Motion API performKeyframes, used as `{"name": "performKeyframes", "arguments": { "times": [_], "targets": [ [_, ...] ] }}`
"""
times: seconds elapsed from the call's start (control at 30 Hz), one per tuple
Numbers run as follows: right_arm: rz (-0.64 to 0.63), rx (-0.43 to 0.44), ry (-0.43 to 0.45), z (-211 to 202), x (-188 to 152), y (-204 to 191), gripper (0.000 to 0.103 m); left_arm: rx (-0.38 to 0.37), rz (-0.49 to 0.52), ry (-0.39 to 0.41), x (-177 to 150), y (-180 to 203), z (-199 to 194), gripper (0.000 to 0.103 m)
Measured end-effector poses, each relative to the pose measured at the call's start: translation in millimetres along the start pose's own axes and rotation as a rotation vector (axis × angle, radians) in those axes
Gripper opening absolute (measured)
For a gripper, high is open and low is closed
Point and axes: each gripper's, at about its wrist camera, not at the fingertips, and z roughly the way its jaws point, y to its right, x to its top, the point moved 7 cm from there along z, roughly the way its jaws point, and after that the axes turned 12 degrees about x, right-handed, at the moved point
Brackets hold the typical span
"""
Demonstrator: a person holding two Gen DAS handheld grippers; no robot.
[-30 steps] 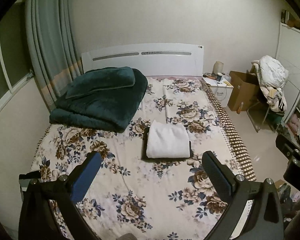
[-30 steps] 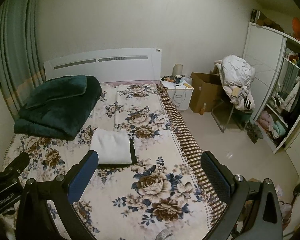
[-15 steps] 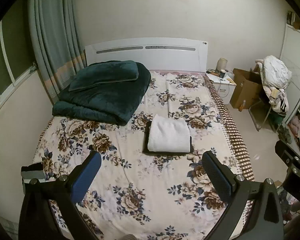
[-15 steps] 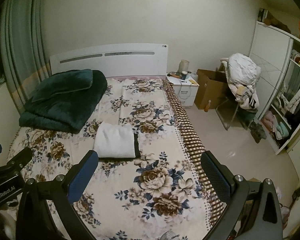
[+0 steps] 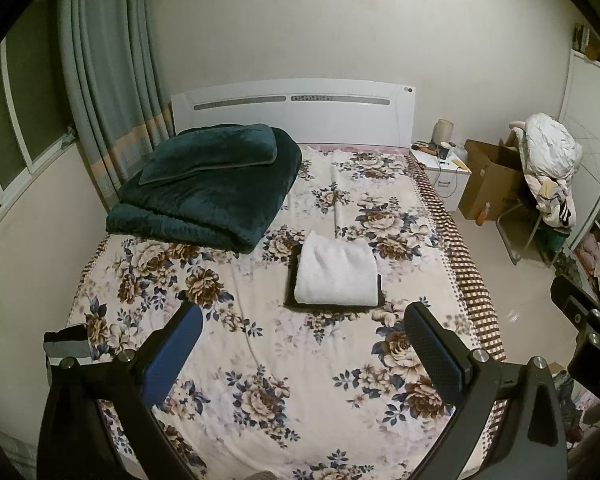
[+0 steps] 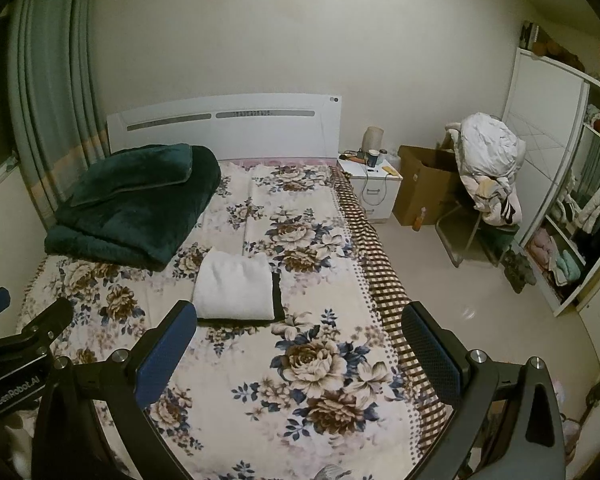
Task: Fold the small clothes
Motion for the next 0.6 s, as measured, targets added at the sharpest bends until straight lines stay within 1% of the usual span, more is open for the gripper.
{"name": "performKeyframes", "arguments": {
  "times": [0.33,0.6],
  "targets": [
    [0.001,0.011,-0.004,-3.9,3.6,-2.7,0.103,-0.001,0.002,0.002,1.7,-1.1,-0.9,0.103],
    [0.0,0.012,0.005,-5.9,8.4,-5.4,0.103,-0.003,-0.012,0.011,6.9,-3.6,-12.1,0.103]
  ]
}}
